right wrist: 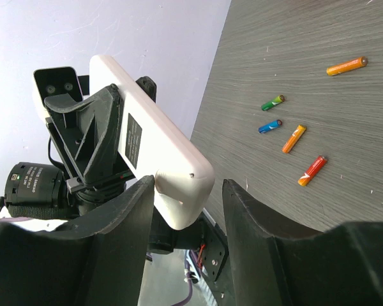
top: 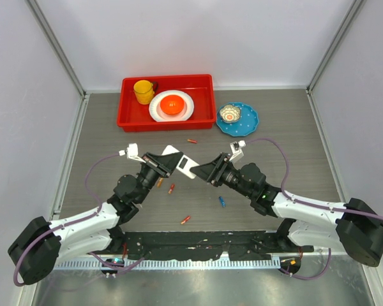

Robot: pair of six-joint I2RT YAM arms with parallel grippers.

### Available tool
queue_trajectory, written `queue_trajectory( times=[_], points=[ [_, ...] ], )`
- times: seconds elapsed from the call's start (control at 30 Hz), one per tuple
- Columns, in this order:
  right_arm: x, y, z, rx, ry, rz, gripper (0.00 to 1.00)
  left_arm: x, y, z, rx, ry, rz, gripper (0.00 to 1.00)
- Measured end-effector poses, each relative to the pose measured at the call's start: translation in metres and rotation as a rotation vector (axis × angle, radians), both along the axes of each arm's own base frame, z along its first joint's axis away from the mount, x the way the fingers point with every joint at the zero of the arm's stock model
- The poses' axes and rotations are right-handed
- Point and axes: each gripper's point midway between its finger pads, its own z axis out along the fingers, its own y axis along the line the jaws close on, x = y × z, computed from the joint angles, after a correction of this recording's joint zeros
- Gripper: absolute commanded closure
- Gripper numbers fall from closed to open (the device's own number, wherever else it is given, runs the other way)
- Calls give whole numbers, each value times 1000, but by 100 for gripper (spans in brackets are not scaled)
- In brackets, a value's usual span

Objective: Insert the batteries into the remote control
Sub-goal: Remove the battery cover from the remote control.

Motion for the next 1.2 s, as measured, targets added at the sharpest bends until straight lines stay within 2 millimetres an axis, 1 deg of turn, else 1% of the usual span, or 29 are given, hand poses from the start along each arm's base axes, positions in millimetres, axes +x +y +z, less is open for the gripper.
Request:
queue_trajectory(
  times=[0.3,0.87,1.2],
  points=[
    [3,2,2,15,-2,2,54,0,1,-3,3,5,0,100],
    [3,3,7,42,0,7,66,0,3,3,-24,-9,6,100],
    [4,3,9,48,-4,7,71,0,4,4,-38,-6,10,100]
  ],
)
